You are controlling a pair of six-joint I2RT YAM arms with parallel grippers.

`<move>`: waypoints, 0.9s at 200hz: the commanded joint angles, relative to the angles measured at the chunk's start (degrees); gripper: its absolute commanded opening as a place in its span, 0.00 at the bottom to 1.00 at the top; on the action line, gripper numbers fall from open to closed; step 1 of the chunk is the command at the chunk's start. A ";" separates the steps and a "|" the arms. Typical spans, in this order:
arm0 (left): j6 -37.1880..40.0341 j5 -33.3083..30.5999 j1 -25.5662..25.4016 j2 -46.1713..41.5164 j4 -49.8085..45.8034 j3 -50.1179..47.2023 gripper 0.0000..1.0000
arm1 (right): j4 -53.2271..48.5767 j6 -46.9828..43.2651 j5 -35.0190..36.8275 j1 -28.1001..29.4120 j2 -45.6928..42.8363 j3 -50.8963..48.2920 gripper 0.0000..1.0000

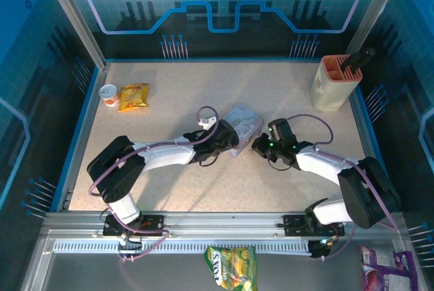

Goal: Unlock the padlock with the key

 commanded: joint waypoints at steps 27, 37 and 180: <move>5.30 2.25 3.13 4.13 -6.79 -1.00 0.79 | -12.44 -11.91 6.25 -2.93 -5.95 0.10 0.00; 6.86 2.85 4.17 4.86 -6.43 -0.19 0.79 | -16.64 -15.36 8.58 -2.93 -7.47 1.06 0.00; 31.66 4.06 14.09 -1.81 -9.73 7.75 0.90 | -43.77 -28.98 12.70 -2.26 -14.83 5.18 0.00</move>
